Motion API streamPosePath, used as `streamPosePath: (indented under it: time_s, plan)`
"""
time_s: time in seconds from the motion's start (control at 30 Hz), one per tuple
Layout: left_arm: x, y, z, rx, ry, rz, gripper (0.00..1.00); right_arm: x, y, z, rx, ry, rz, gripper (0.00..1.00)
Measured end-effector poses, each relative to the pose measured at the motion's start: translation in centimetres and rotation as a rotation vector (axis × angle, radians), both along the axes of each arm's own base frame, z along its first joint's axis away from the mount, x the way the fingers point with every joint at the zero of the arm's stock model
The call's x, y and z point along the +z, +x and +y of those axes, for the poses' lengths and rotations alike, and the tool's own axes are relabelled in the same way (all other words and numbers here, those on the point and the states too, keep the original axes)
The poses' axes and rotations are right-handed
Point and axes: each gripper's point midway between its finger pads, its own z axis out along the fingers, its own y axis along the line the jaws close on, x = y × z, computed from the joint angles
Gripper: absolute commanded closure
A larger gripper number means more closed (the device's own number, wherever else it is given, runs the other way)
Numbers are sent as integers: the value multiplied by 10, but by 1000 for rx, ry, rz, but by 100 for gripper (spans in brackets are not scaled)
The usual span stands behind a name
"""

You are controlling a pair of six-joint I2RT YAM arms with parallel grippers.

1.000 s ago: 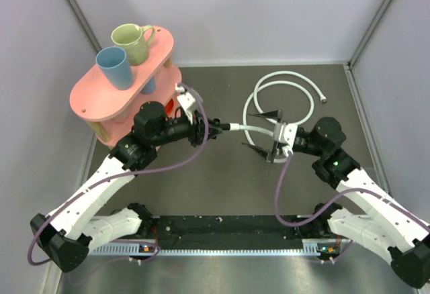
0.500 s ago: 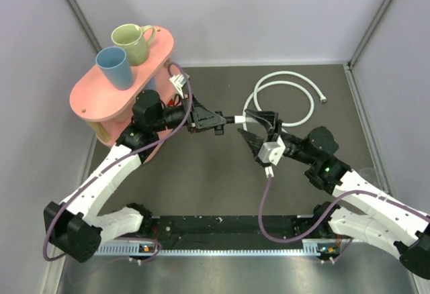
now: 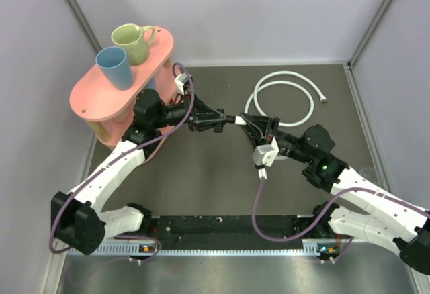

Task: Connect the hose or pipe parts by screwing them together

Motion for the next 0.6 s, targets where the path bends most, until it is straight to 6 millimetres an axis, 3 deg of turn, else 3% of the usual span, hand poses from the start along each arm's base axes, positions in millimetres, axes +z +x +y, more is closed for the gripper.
streamPosePath:
  time_s: [0.2,0.37,0.6]
  plan:
    - [1,3,1,-45,12,-116,100,1,-1,4,23,-50,106,100]
    - [7,5,5,-55,41,-457,100,6,2,9,32,-63,303,100]
    - [-8,4,5,-35,158,-964,100,-21,8,14,48,-88,569,100]
